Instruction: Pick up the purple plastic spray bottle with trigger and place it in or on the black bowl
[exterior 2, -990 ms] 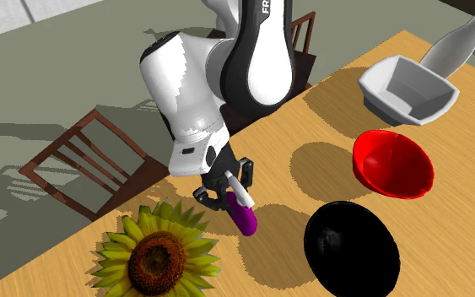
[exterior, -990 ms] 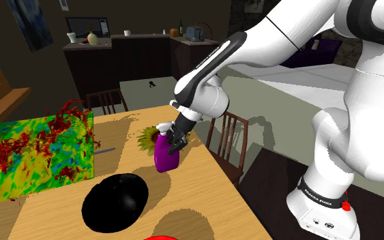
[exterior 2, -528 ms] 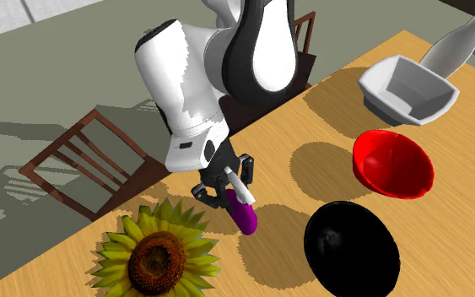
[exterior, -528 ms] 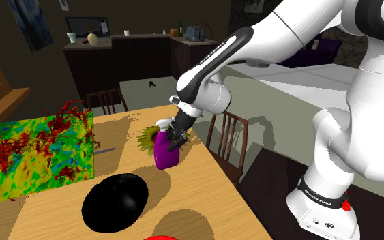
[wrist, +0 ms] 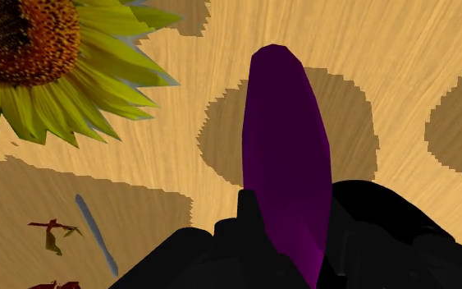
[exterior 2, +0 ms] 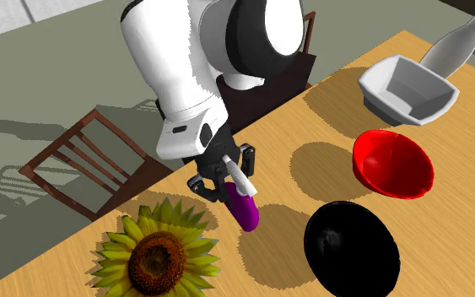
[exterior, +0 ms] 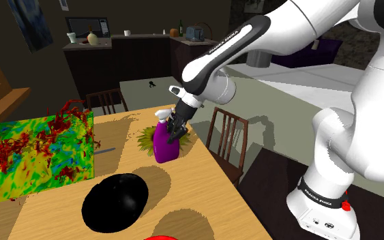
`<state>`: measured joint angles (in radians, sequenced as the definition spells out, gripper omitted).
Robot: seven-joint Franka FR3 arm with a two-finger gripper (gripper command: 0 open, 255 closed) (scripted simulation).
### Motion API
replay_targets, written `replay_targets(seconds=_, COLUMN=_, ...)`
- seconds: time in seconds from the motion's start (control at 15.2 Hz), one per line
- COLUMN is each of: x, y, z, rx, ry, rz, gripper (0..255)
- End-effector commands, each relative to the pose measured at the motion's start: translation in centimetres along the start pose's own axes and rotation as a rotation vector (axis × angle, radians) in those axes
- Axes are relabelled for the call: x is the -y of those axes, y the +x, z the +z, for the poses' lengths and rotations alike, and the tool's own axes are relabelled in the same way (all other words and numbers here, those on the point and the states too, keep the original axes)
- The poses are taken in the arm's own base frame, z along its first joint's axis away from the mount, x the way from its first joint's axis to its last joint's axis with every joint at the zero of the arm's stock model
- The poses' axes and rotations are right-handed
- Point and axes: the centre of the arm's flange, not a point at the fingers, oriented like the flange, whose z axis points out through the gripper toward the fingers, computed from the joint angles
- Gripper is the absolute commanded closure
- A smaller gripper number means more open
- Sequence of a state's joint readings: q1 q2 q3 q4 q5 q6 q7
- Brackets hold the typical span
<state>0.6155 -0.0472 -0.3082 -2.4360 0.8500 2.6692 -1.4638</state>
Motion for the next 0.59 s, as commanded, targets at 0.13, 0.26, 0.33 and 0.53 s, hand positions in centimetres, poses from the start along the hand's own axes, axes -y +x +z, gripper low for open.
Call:
replay_targets(seconds=0.13, x=0.0, y=1.2, z=-1.8, rx=0.001, ry=0.000, rz=0.000, gripper=255)
replay_targets(seconds=0.26, x=0.0, y=1.8, z=-2.7, rx=0.001, ry=0.000, rz=0.000, gripper=255)
replay_targets(seconds=0.33, x=0.0, y=2.0, z=-3.2, rx=0.001, ry=0.000, rz=0.000, gripper=255)
replay_targets(seconds=0.53, x=0.0, y=2.9, z=-4.5, rx=0.001, ry=0.000, rz=0.000, gripper=255)
